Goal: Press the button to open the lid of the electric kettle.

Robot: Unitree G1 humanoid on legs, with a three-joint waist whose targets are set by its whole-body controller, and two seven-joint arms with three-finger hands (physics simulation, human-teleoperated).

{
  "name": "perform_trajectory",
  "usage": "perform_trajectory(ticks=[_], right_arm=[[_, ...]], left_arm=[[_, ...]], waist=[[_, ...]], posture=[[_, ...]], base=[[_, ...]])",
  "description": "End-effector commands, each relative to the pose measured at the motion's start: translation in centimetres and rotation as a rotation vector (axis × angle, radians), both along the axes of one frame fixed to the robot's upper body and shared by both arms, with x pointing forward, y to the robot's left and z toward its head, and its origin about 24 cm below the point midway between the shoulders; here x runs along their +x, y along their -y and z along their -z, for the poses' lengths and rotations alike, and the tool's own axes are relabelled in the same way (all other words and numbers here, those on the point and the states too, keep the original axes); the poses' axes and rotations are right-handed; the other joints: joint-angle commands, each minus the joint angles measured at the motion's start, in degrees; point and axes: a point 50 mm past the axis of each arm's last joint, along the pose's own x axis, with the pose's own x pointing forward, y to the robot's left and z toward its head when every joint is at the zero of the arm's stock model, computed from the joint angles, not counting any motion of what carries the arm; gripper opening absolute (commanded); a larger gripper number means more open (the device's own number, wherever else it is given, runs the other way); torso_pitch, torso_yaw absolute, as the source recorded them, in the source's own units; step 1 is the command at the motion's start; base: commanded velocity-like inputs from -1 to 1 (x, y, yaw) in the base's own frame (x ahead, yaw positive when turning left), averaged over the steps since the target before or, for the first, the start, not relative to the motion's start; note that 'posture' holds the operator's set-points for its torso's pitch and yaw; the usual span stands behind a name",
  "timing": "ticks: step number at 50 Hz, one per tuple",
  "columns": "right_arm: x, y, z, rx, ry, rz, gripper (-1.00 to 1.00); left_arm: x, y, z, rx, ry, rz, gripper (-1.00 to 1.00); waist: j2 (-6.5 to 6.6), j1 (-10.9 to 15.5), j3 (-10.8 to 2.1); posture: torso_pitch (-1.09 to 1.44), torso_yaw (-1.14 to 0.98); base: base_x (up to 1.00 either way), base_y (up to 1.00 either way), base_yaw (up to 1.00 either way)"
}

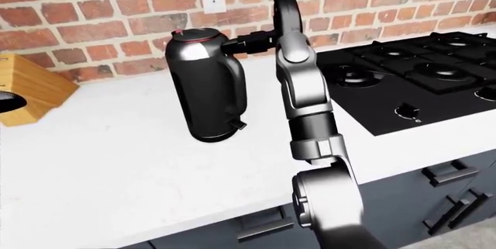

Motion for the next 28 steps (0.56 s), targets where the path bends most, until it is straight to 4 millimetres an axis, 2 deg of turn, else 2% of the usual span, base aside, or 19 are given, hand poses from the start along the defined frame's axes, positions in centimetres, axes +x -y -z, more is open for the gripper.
perform_trajectory(ticks=[1, 12, 28], right_arm=[[-0.4, -0.1, -2.2, 0.0, 0.095, 0.003, 1.0], [0.0, 0.3, -2.0, -0.004, 0.097, 0.029, 1.0], [-0.1, 0.4, -0.5, -0.061, 0.086, 0.016, 1.0]], left_arm=[[-0.5, 0.0, -1.0, 0.02, 0.06, -0.009, 1.0], [-0.5, 0.1, -0.9, 0.021, 0.058, -0.008, 1.0], [-0.5, 0.1, -0.9, 0.021, 0.059, -0.008, 1.0]], waist=[[0.24, -0.02, -0.63], [0.2, 0.07, -0.7], [0.01, 0.32, -1.0]], posture=[[-0.31, 0.0], [-0.31, 0.0], [-0.31, 0.0]], base=[[0.0, 0.0, 0.0], [0.0, 0.0, 0.0], [0.0, 0.0, 0.0]])
